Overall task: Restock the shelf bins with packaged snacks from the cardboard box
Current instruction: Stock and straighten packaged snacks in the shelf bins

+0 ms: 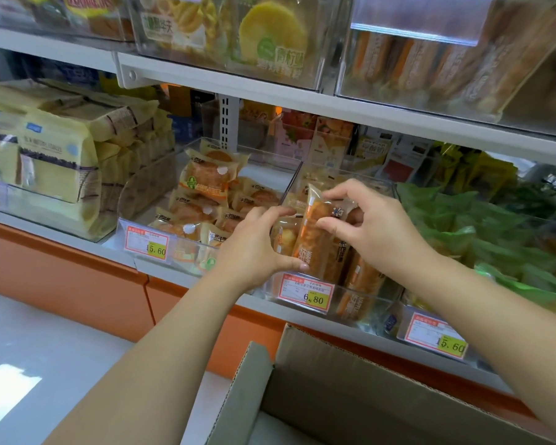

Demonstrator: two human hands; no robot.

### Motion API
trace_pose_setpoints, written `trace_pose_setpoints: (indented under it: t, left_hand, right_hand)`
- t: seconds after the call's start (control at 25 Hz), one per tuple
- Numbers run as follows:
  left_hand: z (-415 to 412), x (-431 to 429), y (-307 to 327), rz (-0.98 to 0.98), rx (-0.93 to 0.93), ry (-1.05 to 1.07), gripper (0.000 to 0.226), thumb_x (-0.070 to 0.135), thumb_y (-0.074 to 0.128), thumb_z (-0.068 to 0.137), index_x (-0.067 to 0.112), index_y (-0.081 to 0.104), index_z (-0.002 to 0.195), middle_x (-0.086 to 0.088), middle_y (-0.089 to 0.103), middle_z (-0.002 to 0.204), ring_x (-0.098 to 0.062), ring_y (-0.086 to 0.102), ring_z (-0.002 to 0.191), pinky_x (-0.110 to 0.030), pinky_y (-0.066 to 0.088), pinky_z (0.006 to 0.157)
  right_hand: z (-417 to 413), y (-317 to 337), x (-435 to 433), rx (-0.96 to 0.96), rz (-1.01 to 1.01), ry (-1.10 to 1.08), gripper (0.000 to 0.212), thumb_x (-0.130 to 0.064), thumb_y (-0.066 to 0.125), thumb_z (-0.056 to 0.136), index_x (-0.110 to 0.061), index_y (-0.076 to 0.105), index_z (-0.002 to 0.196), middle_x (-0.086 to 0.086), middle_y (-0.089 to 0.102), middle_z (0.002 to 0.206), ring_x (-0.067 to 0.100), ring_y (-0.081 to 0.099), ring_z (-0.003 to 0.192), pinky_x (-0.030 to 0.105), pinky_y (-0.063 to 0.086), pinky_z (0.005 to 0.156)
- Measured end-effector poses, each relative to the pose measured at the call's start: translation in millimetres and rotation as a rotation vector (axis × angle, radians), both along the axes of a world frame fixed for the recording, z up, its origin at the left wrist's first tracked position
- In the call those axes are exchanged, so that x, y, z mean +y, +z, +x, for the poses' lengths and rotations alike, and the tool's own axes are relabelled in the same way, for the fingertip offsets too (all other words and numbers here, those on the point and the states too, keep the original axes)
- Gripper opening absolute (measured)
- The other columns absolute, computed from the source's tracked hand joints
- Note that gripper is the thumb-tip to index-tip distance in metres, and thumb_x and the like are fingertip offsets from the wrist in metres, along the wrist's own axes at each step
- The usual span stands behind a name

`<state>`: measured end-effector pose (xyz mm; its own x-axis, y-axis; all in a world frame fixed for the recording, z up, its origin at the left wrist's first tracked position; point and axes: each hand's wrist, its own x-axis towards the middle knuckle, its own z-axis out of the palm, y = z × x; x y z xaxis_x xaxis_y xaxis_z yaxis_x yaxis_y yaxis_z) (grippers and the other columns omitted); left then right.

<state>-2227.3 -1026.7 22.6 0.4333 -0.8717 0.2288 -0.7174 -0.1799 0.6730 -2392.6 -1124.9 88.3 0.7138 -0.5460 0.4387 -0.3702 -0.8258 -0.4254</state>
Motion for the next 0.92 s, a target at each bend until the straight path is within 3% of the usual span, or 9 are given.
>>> trace_pose_setpoints:
  t: [0.12,0.24,0.36,0.4,0.48,0.64,0.84,0.92]
  left_hand:
    - [6,6,7,0.066,0.142,-0.095,0.092,0.044,0.086,0.065,0.043,0.036,0.143,0.011,0.037,0.148,-0.012,0.041,0.132,-0.035,0.041,0.105]
    - [13,14,11,0.013,0.353,-0.131,0.072,0.034,0.079,0.079,0.043,0.043,0.141,0.02,0.045,0.141,-0.004,0.041,0.128,-0.035,0.037,0.11]
    - [9,11,6,-0.057,0.317,-0.055,0.055,0.027,0.071,0.088,0.04,0.05,0.138,0.018,0.051,0.137,-0.003,0.045,0.125,-0.035,0.039,0.11]
    - [8,10,5,-0.074,0.301,-0.027,0.052,0.026,0.069,0.09,0.04,0.051,0.136,0.017,0.053,0.136,-0.005,0.047,0.125,-0.036,0.04,0.11]
    - [5,7,4,-0.097,0.274,0.01,0.047,0.027,0.069,0.09,0.039,0.054,0.133,0.018,0.055,0.126,-0.007,0.052,0.12,-0.035,0.044,0.105]
    - [4,0,3,-0.163,0.256,0.082,0.028,0.022,0.071,0.088,0.032,0.066,0.113,0.014,0.062,0.105,0.0,0.055,0.091,-0.025,0.046,0.086]
    - [4,-9,7,-0.267,0.326,0.176,0.008,0.018,0.076,0.083,0.026,0.074,0.085,0.016,0.068,0.081,-0.002,0.063,0.08,-0.017,0.045,0.072]
    - [3,-11,8,-0.275,0.342,0.173,0.013,0.016,0.076,0.083,0.028,0.073,0.079,0.015,0.069,0.081,-0.002,0.064,0.079,-0.018,0.048,0.074]
  right_hand:
    - [-3,-7,5,0.013,0.037,-0.008,0.03,-0.037,0.072,0.083,-0.033,0.06,0.11,-0.027,0.056,0.096,-0.008,0.05,0.076,0.023,0.044,0.075]
    - [-5,-11,9,0.021,0.021,-0.025,0.029,-0.038,0.072,0.083,-0.032,0.062,0.109,-0.026,0.057,0.096,-0.008,0.047,0.071,0.021,0.039,0.071]
    - [-4,-13,14,0.062,0.001,-0.034,0.03,-0.039,0.072,0.083,-0.03,0.063,0.11,-0.02,0.057,0.099,-0.009,0.044,0.07,0.013,0.035,0.067]
    - [-4,-13,15,0.079,0.007,-0.037,0.031,-0.04,0.072,0.083,-0.031,0.062,0.111,-0.02,0.057,0.099,-0.006,0.045,0.071,0.016,0.035,0.068]
    - [-2,-7,14,0.138,0.042,-0.043,0.034,-0.043,0.07,0.083,-0.034,0.059,0.114,-0.019,0.055,0.102,0.001,0.048,0.079,0.025,0.038,0.074]
    - [2,7,12,0.28,0.107,-0.009,0.05,-0.049,0.075,0.075,-0.04,0.047,0.117,-0.016,0.051,0.123,0.007,0.049,0.108,0.028,0.042,0.089]
    - [5,1,20,0.277,-0.001,-0.04,0.048,-0.039,0.077,0.078,-0.028,0.045,0.111,-0.008,0.06,0.113,0.016,0.058,0.102,0.036,0.051,0.085]
    - [5,-1,20,0.288,-0.025,-0.043,0.045,-0.039,0.077,0.078,-0.028,0.044,0.106,-0.013,0.058,0.095,0.014,0.057,0.09,0.031,0.049,0.072]
